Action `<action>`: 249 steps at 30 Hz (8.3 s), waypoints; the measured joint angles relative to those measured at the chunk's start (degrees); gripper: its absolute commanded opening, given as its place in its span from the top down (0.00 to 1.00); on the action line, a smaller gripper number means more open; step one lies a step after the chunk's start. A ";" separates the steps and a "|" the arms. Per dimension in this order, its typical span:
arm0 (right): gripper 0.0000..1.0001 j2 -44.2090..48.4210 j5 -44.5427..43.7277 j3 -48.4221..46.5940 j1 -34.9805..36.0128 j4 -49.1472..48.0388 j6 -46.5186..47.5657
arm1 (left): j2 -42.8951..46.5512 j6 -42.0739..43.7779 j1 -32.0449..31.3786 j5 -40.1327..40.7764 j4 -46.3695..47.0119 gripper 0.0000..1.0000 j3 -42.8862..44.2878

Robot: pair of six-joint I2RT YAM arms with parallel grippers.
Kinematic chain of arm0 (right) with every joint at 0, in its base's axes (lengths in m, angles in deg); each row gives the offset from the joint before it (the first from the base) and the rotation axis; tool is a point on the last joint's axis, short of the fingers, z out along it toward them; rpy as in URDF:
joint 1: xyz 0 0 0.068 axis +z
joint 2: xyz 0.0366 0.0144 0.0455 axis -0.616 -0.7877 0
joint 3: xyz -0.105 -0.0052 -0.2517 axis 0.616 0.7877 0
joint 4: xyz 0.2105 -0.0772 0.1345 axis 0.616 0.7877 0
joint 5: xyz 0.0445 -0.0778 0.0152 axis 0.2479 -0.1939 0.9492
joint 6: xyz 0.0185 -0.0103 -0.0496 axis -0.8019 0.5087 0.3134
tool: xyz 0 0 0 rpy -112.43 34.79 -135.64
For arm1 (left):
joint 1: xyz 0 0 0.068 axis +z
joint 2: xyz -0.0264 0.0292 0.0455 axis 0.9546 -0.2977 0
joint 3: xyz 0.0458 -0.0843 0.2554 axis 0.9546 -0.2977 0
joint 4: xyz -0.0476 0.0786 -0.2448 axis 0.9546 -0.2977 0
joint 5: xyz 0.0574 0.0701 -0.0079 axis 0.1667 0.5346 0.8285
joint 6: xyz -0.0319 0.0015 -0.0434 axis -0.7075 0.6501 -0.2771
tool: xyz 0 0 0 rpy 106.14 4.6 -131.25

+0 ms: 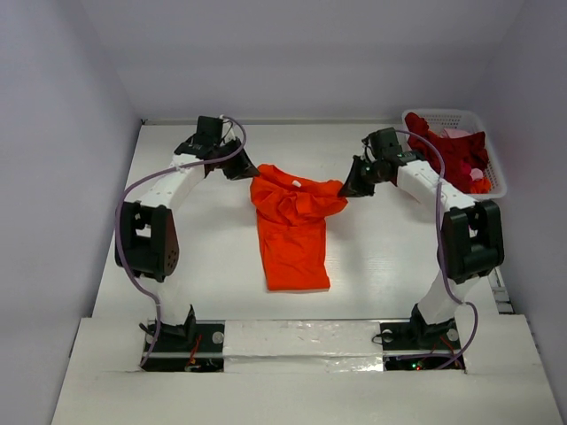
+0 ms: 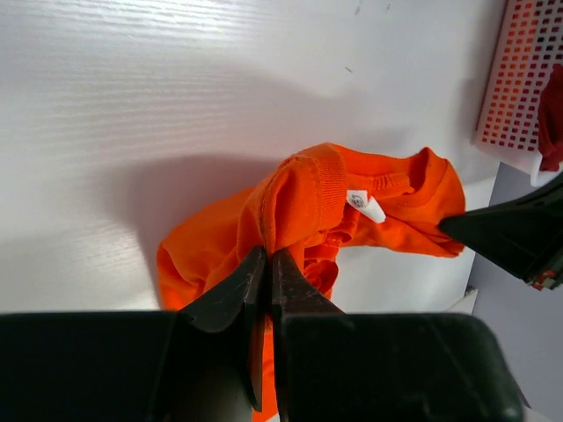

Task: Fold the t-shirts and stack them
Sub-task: Fold the long partially folded tshirt into a neat square, then smooth out wrinkles on the folded tshirt

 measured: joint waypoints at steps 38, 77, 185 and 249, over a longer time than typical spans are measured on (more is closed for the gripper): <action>1.00 14.64 0.31 20.92 5.11 0.48 -1.60 | 19.71 -2.93 -8.22 4.42 -2.86 1.00 -26.49; 1.00 23.61 -2.95 11.58 5.11 9.33 -0.46 | 27.63 -3.02 -8.20 6.43 -13.60 1.00 -13.27; 0.40 16.09 -9.22 22.47 20.00 3.61 -3.08 | 25.68 -1.60 -20.28 7.52 -10.47 0.64 -30.99; 0.56 10.71 -16.70 22.12 20.13 3.96 -5.62 | 19.10 -1.22 -28.72 18.36 -11.85 0.99 -28.48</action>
